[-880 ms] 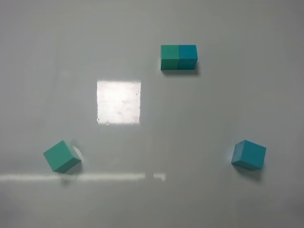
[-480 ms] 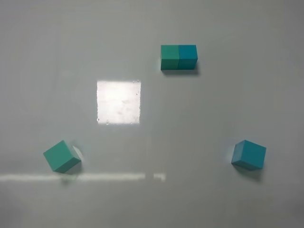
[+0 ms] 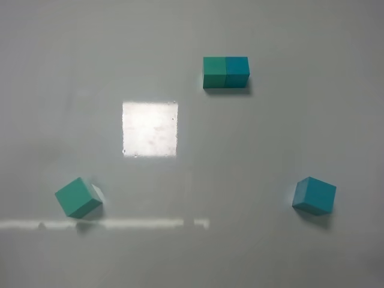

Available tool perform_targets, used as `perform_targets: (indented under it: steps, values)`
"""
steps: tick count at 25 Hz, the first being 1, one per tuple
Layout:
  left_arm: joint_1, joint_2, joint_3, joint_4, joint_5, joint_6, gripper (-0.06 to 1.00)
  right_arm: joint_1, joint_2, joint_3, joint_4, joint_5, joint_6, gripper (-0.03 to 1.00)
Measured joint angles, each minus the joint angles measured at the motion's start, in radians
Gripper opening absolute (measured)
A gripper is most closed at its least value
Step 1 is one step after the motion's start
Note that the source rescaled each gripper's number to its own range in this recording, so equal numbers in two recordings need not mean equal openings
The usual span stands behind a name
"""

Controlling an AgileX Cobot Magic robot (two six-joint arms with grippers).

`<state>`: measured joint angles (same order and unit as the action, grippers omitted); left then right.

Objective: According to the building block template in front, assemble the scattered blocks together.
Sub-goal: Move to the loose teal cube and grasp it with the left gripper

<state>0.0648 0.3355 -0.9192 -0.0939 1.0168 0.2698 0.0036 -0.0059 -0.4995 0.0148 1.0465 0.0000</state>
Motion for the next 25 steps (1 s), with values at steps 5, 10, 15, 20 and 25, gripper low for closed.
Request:
perform_targets:
  steps: [5,10,15,20,25]
  values:
    - [-0.012,0.242,-0.216,-0.238,0.170,0.337,0.69,0.000,0.000,0.000,0.000,0.000,0.000,0.54]
    - [-0.017,0.336,-0.228,-0.262,0.199,0.442,0.62,0.000,0.000,0.000,0.000,0.000,0.000,0.54]
    - [-0.048,0.360,-0.228,-0.279,0.169,0.546,0.55,0.000,0.000,0.000,0.000,0.000,0.000,0.54]
    - [-0.118,0.424,-0.229,-0.272,0.107,0.582,0.55,0.000,0.000,0.000,0.000,0.000,0.000,0.54]
    - [-0.196,0.524,-0.298,-0.239,0.051,0.582,0.54,0.000,0.000,0.000,0.000,0.000,0.000,0.54]
